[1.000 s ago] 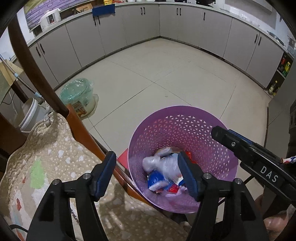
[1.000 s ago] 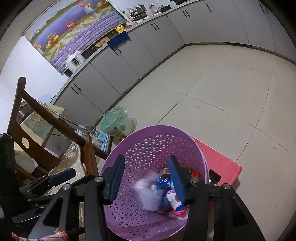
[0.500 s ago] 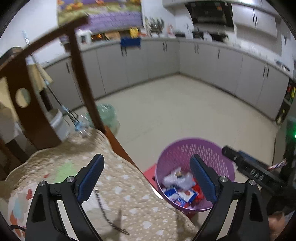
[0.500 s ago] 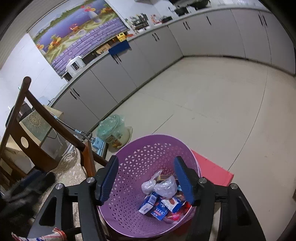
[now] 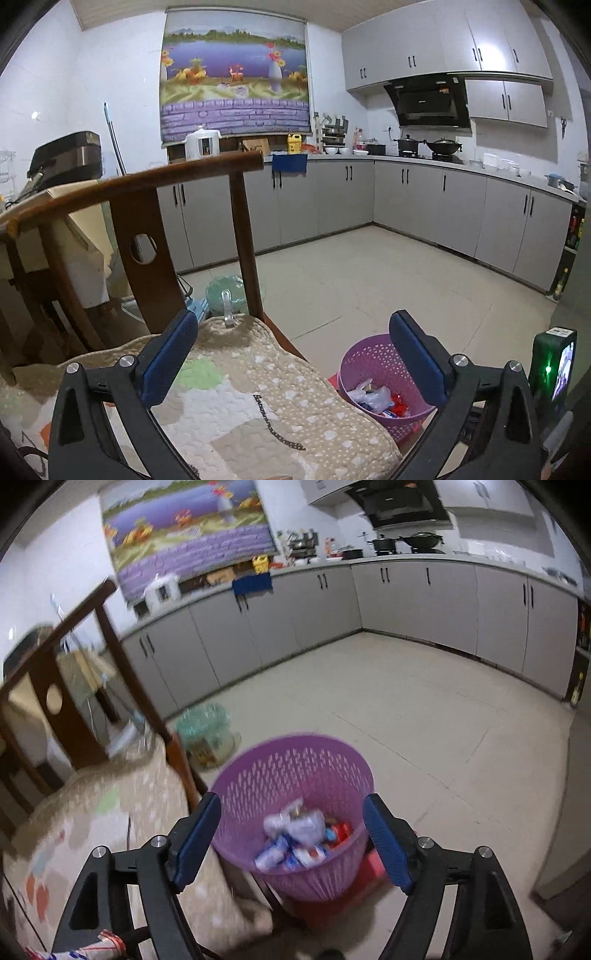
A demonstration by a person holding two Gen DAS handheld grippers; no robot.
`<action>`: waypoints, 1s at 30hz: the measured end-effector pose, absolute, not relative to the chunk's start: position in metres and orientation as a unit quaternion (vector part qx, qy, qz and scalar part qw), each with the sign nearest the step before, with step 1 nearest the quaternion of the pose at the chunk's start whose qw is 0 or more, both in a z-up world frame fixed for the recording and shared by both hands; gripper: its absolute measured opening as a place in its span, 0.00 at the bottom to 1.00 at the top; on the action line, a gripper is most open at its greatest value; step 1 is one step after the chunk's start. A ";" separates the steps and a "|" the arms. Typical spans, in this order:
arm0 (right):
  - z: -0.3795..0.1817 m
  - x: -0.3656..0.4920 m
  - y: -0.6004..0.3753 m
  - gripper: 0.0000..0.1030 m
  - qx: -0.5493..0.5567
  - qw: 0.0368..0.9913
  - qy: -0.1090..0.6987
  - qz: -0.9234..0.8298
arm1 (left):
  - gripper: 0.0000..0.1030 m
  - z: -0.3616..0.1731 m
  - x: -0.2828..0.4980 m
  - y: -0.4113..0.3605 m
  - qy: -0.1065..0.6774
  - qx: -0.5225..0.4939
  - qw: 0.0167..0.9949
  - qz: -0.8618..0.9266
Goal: Collect trash
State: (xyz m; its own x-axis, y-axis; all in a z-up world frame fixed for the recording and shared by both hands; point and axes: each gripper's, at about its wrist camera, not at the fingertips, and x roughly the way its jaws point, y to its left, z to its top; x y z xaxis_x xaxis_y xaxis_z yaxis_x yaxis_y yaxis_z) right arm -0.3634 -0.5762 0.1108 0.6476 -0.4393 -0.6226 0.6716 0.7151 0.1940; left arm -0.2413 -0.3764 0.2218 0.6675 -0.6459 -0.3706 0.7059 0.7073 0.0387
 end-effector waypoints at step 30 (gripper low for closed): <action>0.153 -0.401 -0.527 0.86 0.177 0.873 0.320 -0.322 | 1.00 0.174 -0.277 -0.370 0.328 0.185 0.847 -0.377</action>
State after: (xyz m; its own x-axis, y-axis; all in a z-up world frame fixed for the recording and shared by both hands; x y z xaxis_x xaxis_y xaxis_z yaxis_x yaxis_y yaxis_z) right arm -0.4013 -0.5275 0.1526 0.5872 -0.4489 -0.6736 0.6762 0.7294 0.1033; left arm -0.2771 -0.3697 0.1737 0.5016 -0.5168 -0.6938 0.7588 0.6480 0.0659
